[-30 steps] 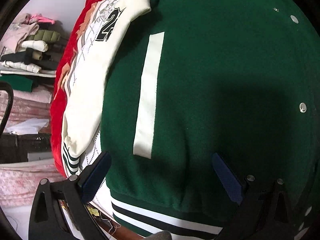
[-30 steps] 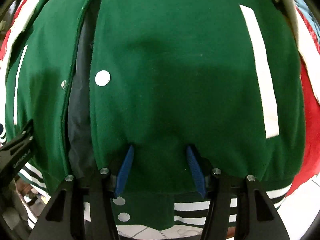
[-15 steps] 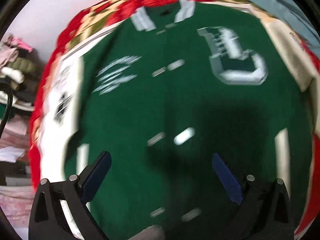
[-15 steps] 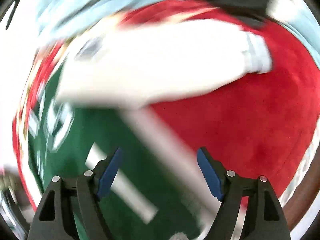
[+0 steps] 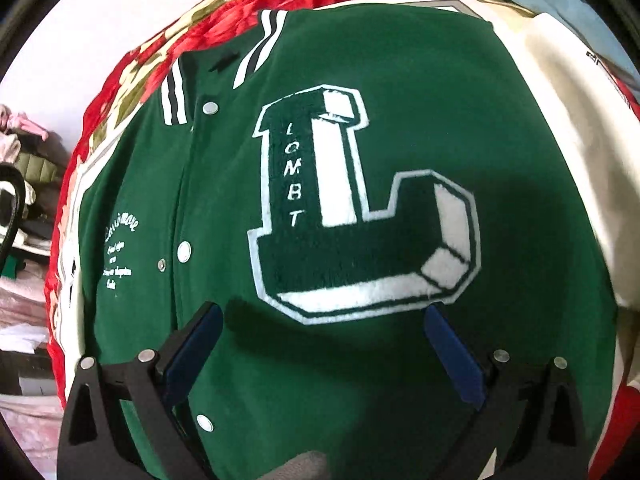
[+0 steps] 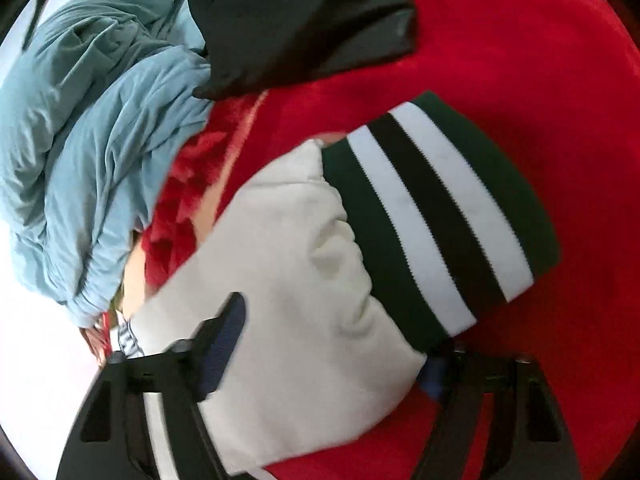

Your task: Fold large clothes

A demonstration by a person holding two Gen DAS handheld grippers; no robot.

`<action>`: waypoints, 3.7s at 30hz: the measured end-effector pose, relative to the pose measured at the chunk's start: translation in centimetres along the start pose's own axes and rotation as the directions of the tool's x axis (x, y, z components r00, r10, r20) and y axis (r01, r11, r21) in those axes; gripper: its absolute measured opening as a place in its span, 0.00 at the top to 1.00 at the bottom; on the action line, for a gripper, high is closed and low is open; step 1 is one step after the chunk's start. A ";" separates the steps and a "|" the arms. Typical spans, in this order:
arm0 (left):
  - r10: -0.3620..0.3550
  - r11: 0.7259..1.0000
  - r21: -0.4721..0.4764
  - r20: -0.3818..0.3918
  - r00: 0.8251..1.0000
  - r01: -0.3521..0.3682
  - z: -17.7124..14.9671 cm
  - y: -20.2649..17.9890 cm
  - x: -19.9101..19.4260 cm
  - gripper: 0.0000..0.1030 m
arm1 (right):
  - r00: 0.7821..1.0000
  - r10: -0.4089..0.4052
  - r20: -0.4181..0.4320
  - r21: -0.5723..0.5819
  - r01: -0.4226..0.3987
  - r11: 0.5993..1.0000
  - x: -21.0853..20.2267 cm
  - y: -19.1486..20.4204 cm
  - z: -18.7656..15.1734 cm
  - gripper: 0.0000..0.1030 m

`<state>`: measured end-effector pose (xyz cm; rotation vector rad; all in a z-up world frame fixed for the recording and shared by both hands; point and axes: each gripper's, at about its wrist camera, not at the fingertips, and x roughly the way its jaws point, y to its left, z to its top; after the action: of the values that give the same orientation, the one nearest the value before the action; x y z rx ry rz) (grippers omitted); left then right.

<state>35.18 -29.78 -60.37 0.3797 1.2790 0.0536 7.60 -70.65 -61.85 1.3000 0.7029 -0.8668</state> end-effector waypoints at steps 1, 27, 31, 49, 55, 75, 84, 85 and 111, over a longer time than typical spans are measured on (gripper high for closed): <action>-0.002 1.000 -0.002 -0.002 1.000 0.002 0.2 0.1 -0.2 0.00 | 1.000 0.006 -0.004 0.001 -0.006 1.000 0.5 0.4 0.1 0.63; 0.096 0.883 -0.453 -0.079 0.992 -0.122 -4.7 31.7 2.1 0.00 | 0.868 0.072 -0.491 -0.797 -0.481 0.366 -2.2 43.2 -42.7 0.92; 0.118 0.865 -0.476 -0.107 0.987 -0.155 -6.9 35.9 4.0 0.00 | 0.858 -0.145 -0.492 -0.868 -0.470 0.162 4.8 42.9 -56.6 0.92; -0.454 0.388 -0.920 -0.150 0.878 0.044 -30.5 48.7 4.9 0.01 | 0.710 -0.321 -0.626 -0.777 -0.539 0.324 2.4 32.1 -60.1 0.23; -0.564 -0.120 -0.985 0.173 0.808 0.127 -38.0 50.2 9.9 0.02 | 0.749 -0.305 -0.588 -0.792 -0.456 0.406 1.9 29.2 -59.3 0.23; -0.016 0.224 -0.972 0.070 0.997 0.072 -28.0 68.5 14.0 0.85 | 0.932 -0.278 -0.234 -0.928 -0.299 -0.222 3.0 34.7 -75.7 0.55; 0.121 0.349 -0.936 0.100 0.988 0.052 -24.5 71.7 9.4 0.86 | 0.915 -0.302 -0.269 -0.915 -0.341 -0.216 4.2 35.4 -78.1 0.75; 0.135 0.366 -0.929 0.102 0.986 0.046 -23.9 71.7 8.8 0.86 | 0.899 -0.304 -0.316 -0.912 -0.376 -0.162 4.1 35.6 -77.1 0.74; 0.160 0.914 -0.401 0.489 0.857 0.058 1.1 44.4 -13.6 0.89 | 0.947 -0.261 -0.189 -0.948 -0.107 0.298 0.4 33.9 -51.7 0.04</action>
<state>39.72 8.21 -33.99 0.0560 0.6953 0.2449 38.47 -17.94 -52.53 0.2395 1.2936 -0.1326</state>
